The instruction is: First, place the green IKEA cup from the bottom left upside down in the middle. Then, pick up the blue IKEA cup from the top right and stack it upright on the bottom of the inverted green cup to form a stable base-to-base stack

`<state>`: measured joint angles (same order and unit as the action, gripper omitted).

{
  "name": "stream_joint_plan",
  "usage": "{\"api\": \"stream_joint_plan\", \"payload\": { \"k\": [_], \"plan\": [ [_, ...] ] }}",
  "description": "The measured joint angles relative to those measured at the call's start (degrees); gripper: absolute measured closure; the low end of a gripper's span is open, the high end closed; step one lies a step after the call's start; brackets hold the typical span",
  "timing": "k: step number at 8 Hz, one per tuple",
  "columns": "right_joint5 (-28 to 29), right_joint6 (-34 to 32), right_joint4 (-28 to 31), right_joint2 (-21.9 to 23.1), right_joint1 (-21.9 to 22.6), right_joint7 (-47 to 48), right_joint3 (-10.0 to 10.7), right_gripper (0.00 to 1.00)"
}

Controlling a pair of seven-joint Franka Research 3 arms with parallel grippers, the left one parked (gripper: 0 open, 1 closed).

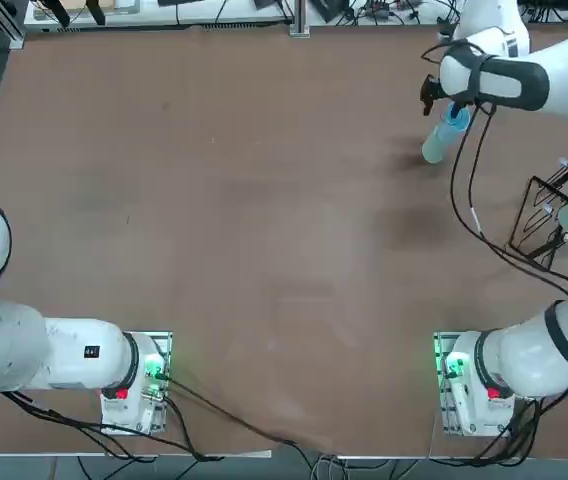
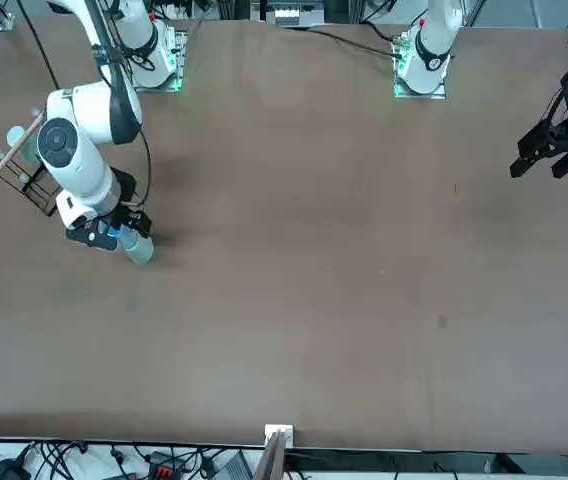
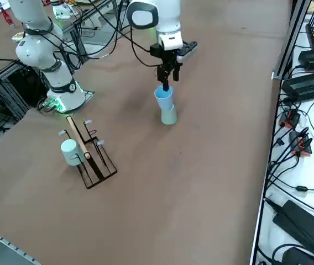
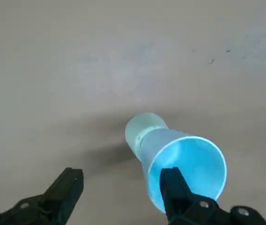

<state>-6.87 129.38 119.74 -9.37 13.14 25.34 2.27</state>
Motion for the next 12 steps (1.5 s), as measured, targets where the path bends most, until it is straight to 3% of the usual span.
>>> {"api": "stream_joint_plan", "payload": {
  "k": [2, 5, 8, 12],
  "plan": [
    [0.0, -4.0, -2.2, 0.7, 0.2, 0.0, 0.0, 0.00],
    [-0.2, -15.4, -10.4, 2.1, 0.2, -0.3, 0.0, 0.00],
    [-0.3, -25.4, -17.1, 4.4, 0.1, -7.2, 0.5, 0.00],
    [0.8, -31.9, -21.4, 7.5, -0.3, -19.4, 4.1, 0.00]
  ]
}}
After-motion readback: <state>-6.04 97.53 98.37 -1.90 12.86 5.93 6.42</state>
